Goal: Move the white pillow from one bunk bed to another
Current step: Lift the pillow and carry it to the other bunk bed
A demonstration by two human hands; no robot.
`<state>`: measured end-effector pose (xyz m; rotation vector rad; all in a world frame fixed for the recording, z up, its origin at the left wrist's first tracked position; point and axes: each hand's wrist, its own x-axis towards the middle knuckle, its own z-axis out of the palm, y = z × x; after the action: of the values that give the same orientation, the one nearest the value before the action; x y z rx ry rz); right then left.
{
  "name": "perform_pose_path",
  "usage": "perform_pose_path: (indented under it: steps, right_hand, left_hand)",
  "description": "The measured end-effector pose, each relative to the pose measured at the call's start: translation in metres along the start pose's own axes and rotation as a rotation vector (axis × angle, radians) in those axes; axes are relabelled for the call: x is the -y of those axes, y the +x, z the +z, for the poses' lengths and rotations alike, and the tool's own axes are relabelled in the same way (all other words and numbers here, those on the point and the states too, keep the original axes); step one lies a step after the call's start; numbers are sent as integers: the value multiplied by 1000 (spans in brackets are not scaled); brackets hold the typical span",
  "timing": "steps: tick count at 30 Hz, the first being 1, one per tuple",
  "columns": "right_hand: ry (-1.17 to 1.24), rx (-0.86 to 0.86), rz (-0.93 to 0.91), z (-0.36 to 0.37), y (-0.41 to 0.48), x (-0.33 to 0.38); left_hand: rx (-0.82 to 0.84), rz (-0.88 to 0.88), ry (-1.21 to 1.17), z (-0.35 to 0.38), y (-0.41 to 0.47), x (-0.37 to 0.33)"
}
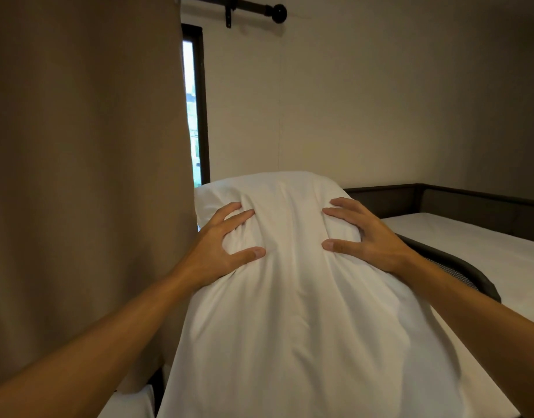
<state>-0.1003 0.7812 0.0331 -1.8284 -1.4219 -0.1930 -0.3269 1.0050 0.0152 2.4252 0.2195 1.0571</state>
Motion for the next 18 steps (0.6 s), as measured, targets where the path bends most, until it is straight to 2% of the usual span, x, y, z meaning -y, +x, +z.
perform_pose_path:
  steps: [18]
  right_hand:
    - [-7, -41, -21, -32, 71, -69]
  left_hand:
    - [-40, 46, 17, 46, 103, 21]
